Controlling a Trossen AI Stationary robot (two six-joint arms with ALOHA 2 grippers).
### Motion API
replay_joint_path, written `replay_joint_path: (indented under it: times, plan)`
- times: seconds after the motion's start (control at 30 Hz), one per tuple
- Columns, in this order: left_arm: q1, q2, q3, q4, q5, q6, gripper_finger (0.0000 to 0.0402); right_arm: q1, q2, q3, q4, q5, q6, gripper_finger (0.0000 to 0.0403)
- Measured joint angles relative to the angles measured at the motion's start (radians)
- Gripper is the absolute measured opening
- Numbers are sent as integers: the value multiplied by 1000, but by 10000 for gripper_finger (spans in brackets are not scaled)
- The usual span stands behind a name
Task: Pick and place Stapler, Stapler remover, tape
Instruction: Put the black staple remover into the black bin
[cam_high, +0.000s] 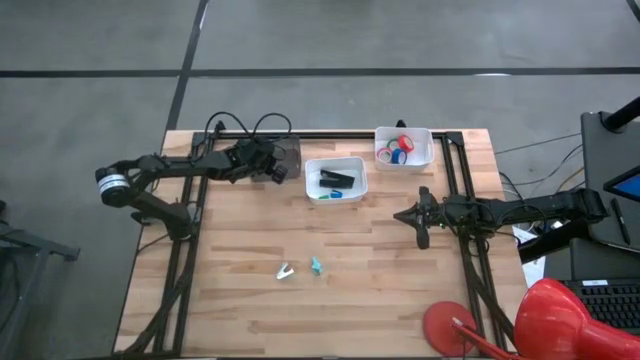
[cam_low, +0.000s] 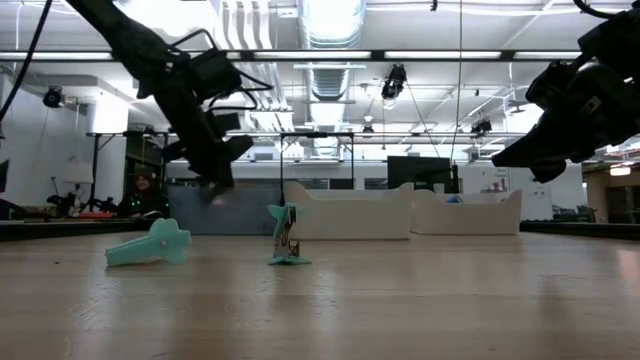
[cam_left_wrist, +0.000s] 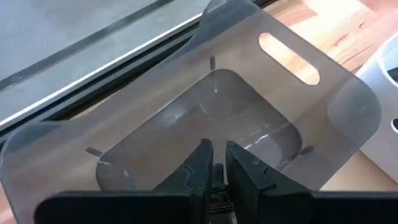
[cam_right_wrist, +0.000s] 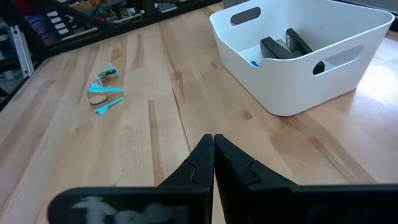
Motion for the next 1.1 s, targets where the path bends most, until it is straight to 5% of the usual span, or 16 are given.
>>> replay_joint_path:
  times: [0.17,0.57,0.87,1.1]
  plan:
    - [2,0,-5,-1,17,-13,62,0,0,0,0,0,0,8]
    - [6,0,-3,8,-28,-69,186,0,0,0,0,0,0,8]
    - [49,-1,5,80,237,-201,202,0,0,0,0,0,0,8]
    - [61,-20,20,7,161,-71,202,0,0,0,0,0,0,8]
